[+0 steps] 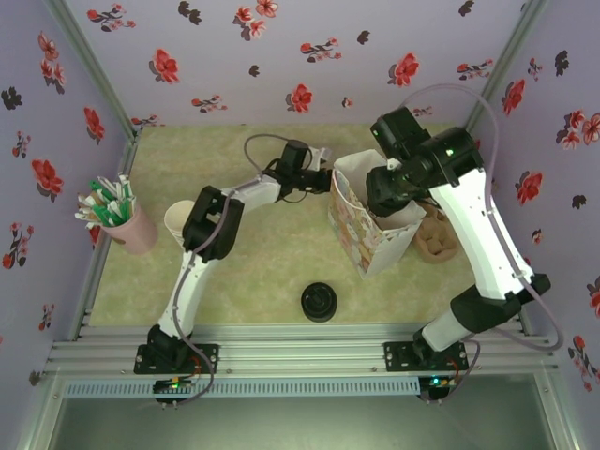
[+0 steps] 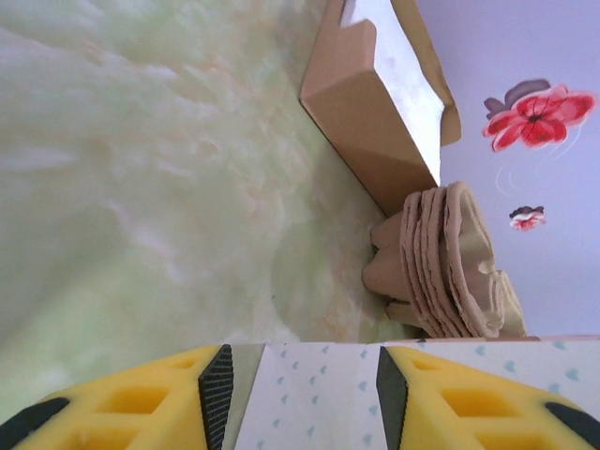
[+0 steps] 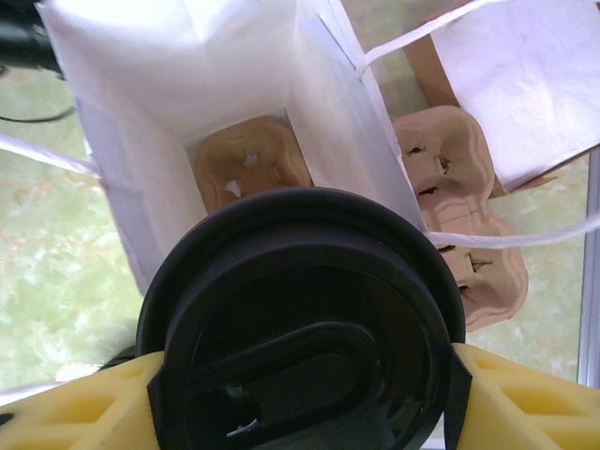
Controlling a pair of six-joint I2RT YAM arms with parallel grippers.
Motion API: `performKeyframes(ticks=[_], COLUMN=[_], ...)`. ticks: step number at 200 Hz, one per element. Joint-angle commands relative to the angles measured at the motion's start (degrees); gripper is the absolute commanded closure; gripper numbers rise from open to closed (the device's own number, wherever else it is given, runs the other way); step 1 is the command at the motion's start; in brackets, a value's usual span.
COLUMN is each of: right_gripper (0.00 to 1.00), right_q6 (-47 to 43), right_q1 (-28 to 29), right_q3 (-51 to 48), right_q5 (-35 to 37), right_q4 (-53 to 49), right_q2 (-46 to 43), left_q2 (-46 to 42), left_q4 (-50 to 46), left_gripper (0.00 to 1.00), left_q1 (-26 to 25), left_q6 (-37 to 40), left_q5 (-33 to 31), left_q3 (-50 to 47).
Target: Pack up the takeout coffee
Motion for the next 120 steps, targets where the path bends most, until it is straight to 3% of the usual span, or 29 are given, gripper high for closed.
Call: performKeyframes(ticks=[1,64,93,120], right_gripper=[0.33,0.35,0.35,0.35], right_q6=[-1.54,-1.75,-1.75,-1.6], right_q1=[-1.0,-2.06,-1.21,-0.12], right_q3=[-1.99,-9.24,-11.47,-12.49], right_q5=[-0.13,-4.82,-7.65,-9.29], right_q4=[-5.54,-2.12,-0.5,0.32], right_q2=[0.74,1.69,1.21,1.13], left_q2=[-5.41,-19.11,-23.94,-26.4], left_q4=[5.77,14.6,21.88,22.83], left_gripper=[0.52,0.52,0.53,0.53], left_q1=[2.31,4.58,3.0,-0.05], left_q6=[-1.82,-4.59,-8.32,-8.07], left_q5=[1.12,-2.26,-2.62,-3.7], left_q3=[-5.06,-26.23,-36.54,-40.91])
